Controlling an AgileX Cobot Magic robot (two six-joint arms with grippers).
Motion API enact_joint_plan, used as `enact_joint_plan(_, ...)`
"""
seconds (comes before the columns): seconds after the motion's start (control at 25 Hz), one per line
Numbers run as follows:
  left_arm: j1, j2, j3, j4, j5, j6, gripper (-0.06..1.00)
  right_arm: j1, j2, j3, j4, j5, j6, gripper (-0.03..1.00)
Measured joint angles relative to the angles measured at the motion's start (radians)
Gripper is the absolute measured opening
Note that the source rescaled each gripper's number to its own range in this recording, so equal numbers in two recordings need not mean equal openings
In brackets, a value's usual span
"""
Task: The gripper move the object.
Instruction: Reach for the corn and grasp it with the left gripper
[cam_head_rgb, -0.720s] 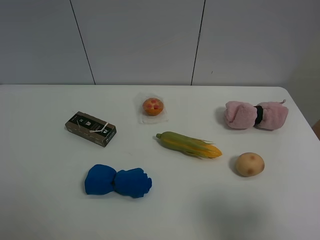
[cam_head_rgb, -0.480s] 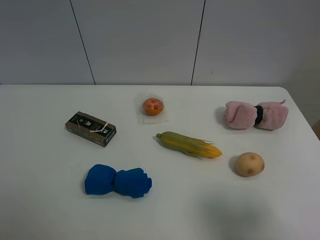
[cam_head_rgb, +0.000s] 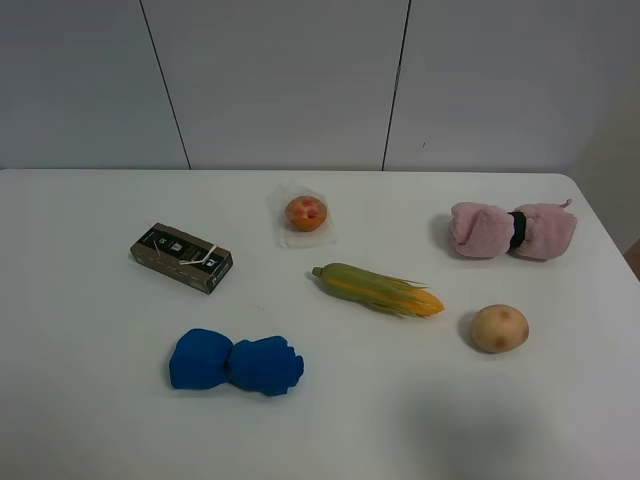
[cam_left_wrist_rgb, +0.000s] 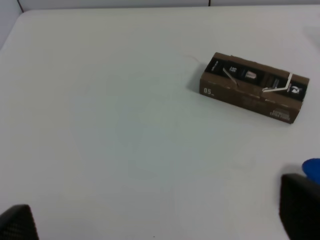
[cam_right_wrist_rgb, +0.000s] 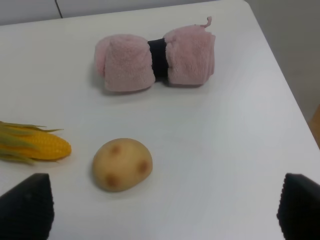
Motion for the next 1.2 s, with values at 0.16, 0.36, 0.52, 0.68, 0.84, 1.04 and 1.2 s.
enact_joint_plan(0.16,0.000,0.021,-0.007,-0.014,-0.002,0.009,0.96,0.000,0.000,0.000,0.000,0.000,0.000,1.00)
enact_joint_plan(0.36,0.000,0.278,-0.115,-0.097,-0.133,0.082,0.96,0.000,0.000,0.000,0.000,0.000,0.000,1.00)
enact_joint_plan(0.52,0.000,0.569,-0.223,-0.117,-0.211,0.137,0.96,0.000,0.000,0.000,0.000,0.000,0.000,1.00)
enact_joint_plan(0.68,-0.006,0.843,-0.374,-0.154,-0.237,0.236,0.96,0.000,0.000,0.000,0.000,0.000,0.000,1.00)
enact_joint_plan(0.84,-0.108,1.055,-0.537,-0.151,-0.243,0.366,0.96,0.000,0.000,0.000,0.000,0.000,0.000,1.00)
enact_joint_plan(1.04,-0.280,1.276,-0.692,-0.145,-0.246,0.486,0.96,0.000,0.000,0.000,0.000,0.000,0.000,1.00)
enact_joint_plan(1.2,-0.385,1.408,-0.754,-0.183,-0.248,0.646,0.94,0.000,0.000,0.000,0.000,0.000,0.000,1.00)
